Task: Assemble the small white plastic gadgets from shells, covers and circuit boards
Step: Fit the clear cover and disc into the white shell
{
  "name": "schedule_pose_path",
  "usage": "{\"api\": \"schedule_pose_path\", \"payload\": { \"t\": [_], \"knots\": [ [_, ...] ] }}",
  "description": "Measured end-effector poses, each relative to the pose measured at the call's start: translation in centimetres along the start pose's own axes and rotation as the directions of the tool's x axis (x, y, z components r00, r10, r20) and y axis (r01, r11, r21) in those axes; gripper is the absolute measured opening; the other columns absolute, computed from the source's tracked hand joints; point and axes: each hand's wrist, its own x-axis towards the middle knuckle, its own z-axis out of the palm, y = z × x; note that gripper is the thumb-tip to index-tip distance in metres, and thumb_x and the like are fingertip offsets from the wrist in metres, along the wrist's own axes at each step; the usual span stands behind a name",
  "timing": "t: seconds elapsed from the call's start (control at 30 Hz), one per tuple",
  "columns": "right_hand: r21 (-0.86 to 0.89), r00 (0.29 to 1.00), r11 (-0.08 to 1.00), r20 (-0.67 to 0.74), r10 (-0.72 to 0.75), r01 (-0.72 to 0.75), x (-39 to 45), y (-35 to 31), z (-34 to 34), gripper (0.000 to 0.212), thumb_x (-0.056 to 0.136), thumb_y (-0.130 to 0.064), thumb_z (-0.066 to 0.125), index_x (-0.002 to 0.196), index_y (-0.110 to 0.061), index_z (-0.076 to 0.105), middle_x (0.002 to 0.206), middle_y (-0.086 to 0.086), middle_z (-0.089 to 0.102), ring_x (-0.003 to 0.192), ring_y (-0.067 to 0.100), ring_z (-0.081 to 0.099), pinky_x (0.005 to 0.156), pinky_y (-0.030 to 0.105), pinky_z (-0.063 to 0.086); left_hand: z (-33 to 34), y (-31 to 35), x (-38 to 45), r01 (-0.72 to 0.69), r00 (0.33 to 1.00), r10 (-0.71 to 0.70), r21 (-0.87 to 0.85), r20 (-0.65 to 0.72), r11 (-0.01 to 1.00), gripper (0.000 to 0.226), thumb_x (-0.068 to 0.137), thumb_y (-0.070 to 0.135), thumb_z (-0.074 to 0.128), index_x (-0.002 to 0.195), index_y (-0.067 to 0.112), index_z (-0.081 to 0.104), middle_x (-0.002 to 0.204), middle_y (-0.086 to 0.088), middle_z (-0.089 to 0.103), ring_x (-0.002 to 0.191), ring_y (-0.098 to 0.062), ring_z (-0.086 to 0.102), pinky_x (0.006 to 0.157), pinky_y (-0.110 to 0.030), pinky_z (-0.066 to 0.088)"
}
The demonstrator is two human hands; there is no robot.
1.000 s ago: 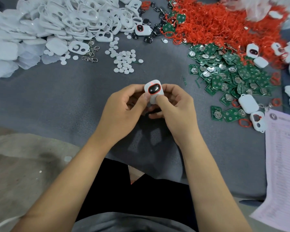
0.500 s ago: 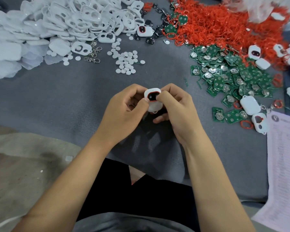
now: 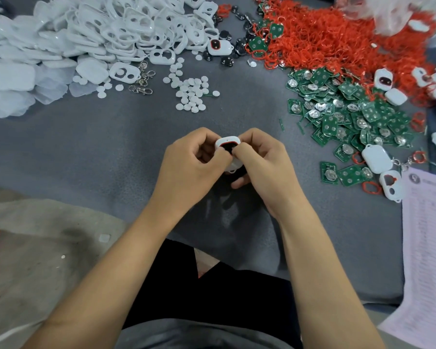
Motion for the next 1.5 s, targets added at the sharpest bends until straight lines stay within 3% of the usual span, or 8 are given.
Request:
{"api": "schedule_pose_path", "payload": {
  "t": [0.17,0.27,0.47,0.7,0.97,1.13,1.3,1.5],
  "knots": [
    [-0.022,1.0,1.0,-0.021,-0.003,0.003,0.0,0.2,0.1,0.017,0.08,-0.027,0.061,0.084,-0.011,0.066,0.073,0.001,0.068,0.071,0.016,0.071,0.05,0.026,0.054,0.1,0.2,0.4,0.041,0.999,-0.041,0.006,-0.017,0.999,0.016,0.083,0.03,0.063,0.085,0.017,0.073,0.075,0.002,0.074,0.072,-0.02,0.072,0.07,-0.045,0.058],
    [-0.017,1.0,1.0,-0.016,-0.006,0.006,0.0,0.1,0.1,0.015,0.08,-0.026,0.062,0.083,-0.012,0.067,0.073,0.0,0.068,0.072,0.016,0.071,0.05,0.026,0.055,0.2,0.0,0.4,0.03,0.999,-0.029,0.009,-0.035,1.0,0.008,0.088,0.022,0.068,0.085,0.017,0.074,0.075,0.003,0.075,0.072,-0.019,0.072,0.07,-0.046,0.058],
    [0.031,1.0,1.0,-0.001,-0.002,0.002,-0.2,0.0,-0.1,0.012,0.083,-0.023,0.061,0.084,-0.013,0.067,0.075,0.001,0.069,0.07,0.015,0.071,0.051,0.028,0.055,0.3,-0.2,0.0,0.001,0.999,-0.002,-0.033,-0.035,0.999,0.016,0.09,0.024,0.06,0.094,0.019,0.075,0.081,0.007,0.075,0.076,-0.014,0.073,0.071,-0.044,0.061],
    [0.116,1.0,0.993,0.003,0.008,-0.008,-0.4,-0.1,-0.5,0.01,0.084,-0.022,0.06,0.084,-0.013,0.066,0.077,0.004,0.069,0.07,0.018,0.071,0.052,0.03,0.055,0.3,-0.9,0.0,-0.064,0.997,0.066,-0.059,0.032,0.996,0.013,0.1,0.022,0.059,0.101,0.024,0.072,0.086,0.01,0.075,0.075,-0.009,0.071,0.065,-0.025,0.055],
    [0.069,1.0,0.997,-0.008,-0.017,0.017,-0.5,0.2,-0.4,0.016,0.084,-0.023,0.061,0.088,-0.009,0.067,0.076,0.002,0.069,0.071,0.015,0.073,0.053,0.028,0.055,0.2,-0.9,0.2,-0.074,0.997,0.075,-0.019,0.017,0.997,0.012,0.095,0.017,0.061,0.095,0.023,0.072,0.082,0.01,0.074,0.074,-0.011,0.071,0.067,-0.029,0.057],
    [0.031,1.0,0.999,-0.02,-0.016,0.016,-0.5,0.2,-0.2,0.019,0.084,-0.025,0.063,0.091,-0.009,0.069,0.083,0.009,0.071,0.074,0.015,0.073,0.053,0.028,0.056,0.3,-0.8,0.1,-0.077,0.997,0.077,0.016,-0.022,0.997,0.008,0.095,0.021,0.065,0.095,0.018,0.073,0.083,0.008,0.073,0.075,-0.012,0.07,0.067,-0.031,0.056],
    [0.026,1.0,1.0,0.003,-0.016,0.016,-0.5,0.1,-0.3,0.011,0.09,-0.019,0.065,0.093,-0.01,0.071,0.088,0.012,0.072,0.078,0.019,0.074,0.054,0.027,0.056,0.3,-0.7,-0.2,-0.086,0.993,0.088,0.02,-0.084,0.996,0.012,0.091,0.027,0.067,0.091,0.016,0.073,0.08,0.007,0.072,0.073,-0.009,0.067,0.065,-0.018,0.047],
    [0.04,1.0,0.999,-0.003,-0.018,0.018,-0.6,-0.1,-0.2,0.014,0.087,-0.022,0.063,0.092,-0.011,0.071,0.087,0.011,0.072,0.077,0.019,0.072,0.054,0.028,0.056,0.1,-0.4,-0.2,-0.067,0.995,0.064,-0.048,-0.072,0.997,0.018,0.086,0.037,0.062,0.091,0.024,0.074,0.083,0.006,0.077,0.079,-0.017,0.076,0.071,-0.044,0.061]
  ]
}}
